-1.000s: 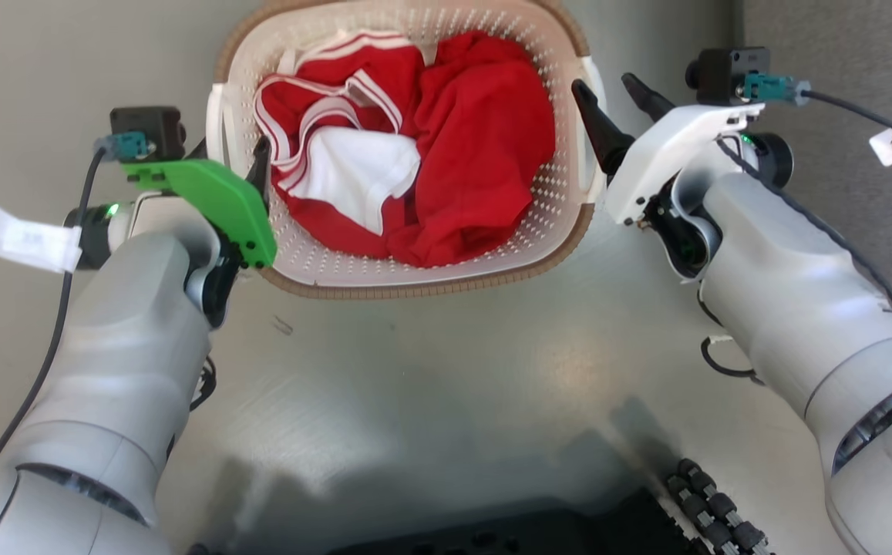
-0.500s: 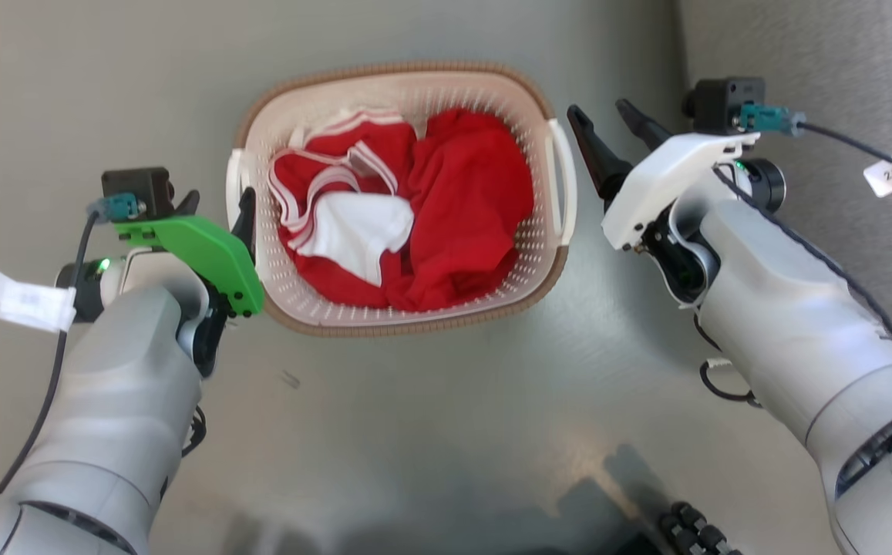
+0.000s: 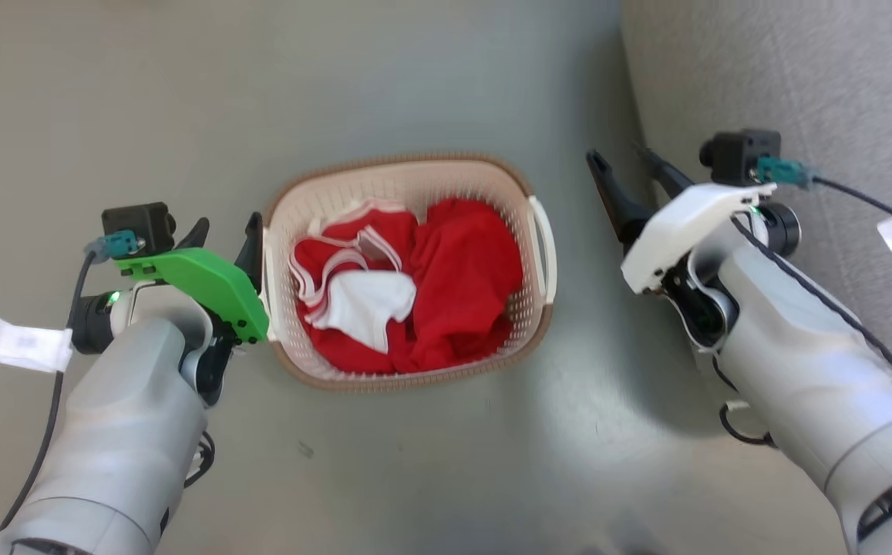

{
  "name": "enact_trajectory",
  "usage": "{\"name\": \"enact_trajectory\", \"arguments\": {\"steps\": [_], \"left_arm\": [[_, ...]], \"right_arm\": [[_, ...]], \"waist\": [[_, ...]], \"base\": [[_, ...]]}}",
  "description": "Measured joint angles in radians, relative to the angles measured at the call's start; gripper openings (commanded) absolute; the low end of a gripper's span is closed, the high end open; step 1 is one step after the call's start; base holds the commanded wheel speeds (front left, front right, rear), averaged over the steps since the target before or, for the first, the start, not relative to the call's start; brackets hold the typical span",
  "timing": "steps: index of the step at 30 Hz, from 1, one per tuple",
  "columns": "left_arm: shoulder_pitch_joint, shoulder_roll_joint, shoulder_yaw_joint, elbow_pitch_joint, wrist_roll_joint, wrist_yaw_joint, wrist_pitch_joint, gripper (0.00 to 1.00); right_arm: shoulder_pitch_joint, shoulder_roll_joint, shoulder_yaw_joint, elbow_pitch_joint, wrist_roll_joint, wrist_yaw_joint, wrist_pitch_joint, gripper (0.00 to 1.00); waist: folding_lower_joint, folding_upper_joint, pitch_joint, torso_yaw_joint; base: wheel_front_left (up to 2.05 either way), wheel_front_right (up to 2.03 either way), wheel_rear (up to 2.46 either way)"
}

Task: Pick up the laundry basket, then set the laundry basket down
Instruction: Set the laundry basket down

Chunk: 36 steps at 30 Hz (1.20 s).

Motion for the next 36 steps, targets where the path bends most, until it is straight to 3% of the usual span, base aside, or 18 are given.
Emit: {"name": "enact_trajectory", "arguments": {"steps": [14,24,36], "left_arm": [[0.165,0.040,0.137,-0.247,0.067,0.000,0.000,1.00],[0.281,0.056,0.230,-0.420,0.137,0.033,0.000,1.00],[0.432,0.057,0.322,-0.607,0.221,0.056,0.000,1.00]], "right_arm": [[0.224,-0.046,-0.187,-0.179,-0.088,-0.013,0.000,1.00],[0.318,-0.078,-0.291,-0.351,-0.196,-0.076,-0.001,1.00],[0.467,-0.104,-0.398,-0.526,-0.305,-0.150,-0.001,1.00]], "waist": [[0.0000,0.0000,-0.244,0.016],[-0.0001,0.0000,-0.361,0.027],[0.0000,0.0000,-0.420,0.055]], "base": [[0.00,0.00,0.00],[0.00,0.00,0.00],[0.00,0.00,0.00]]}}
